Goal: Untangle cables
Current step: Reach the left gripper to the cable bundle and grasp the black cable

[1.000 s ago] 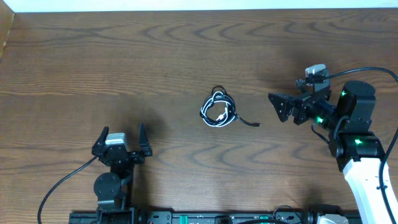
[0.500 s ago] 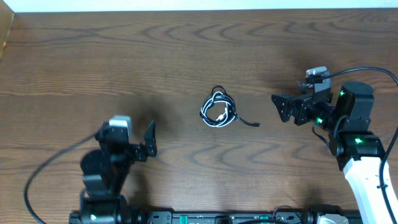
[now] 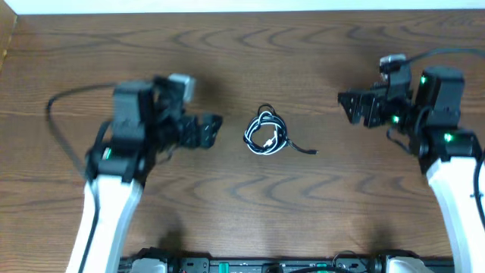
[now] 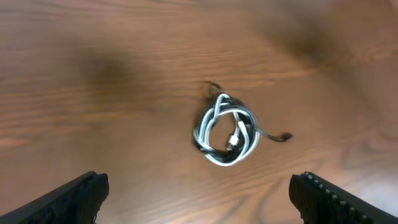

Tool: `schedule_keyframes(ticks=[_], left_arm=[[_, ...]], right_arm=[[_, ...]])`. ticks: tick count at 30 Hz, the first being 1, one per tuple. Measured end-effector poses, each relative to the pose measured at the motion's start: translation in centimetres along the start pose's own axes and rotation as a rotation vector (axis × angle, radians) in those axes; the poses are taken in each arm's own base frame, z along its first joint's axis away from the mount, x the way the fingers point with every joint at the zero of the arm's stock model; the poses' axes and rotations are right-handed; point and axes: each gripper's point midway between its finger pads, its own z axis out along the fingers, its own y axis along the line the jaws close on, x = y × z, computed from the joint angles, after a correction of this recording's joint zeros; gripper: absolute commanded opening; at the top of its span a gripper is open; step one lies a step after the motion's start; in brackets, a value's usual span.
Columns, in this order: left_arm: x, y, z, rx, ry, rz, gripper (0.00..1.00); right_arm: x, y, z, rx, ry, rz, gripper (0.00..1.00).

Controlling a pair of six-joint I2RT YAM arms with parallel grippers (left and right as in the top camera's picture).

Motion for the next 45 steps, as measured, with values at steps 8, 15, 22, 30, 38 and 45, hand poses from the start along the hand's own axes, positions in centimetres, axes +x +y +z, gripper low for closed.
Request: schedule_keyframes(ticks=[8, 15, 22, 30, 38, 45], left_arm=[[-0.5, -1.1, 5.1, 0.071, 0.105, -0.017, 0.98], [0.4, -1.5, 8.7, 0.120, 0.165, -0.047, 0.78], [3.2, -1.6, 14.3, 0.085, 0.275, -0.093, 0.62], [5.2, -0.2, 16.5, -0.076, 0.323, -0.170, 0.60], [6.9, 1.2, 18.1, -0.148, 0.363, -0.270, 0.60], [6.7, 1.4, 18.9, -0.147, 0.345, -0.267, 0.60]], right_arm=[[-0.3, -1.3, 2.5, -0.001, 0.038, 0.027, 0.99], [0.0, -1.5, 2.9, -0.002, 0.050, 0.034, 0.99], [0.0, -1.5, 2.9, -0.004, 0.050, 0.034, 0.94], [0.4, -1.5, 2.9, -0.005, 0.068, 0.044, 0.89], [0.7, -1.5, 2.9, -0.004, 0.078, 0.050, 0.88], [0.7, -1.5, 2.9, -0.004, 0.080, 0.051, 0.88]])
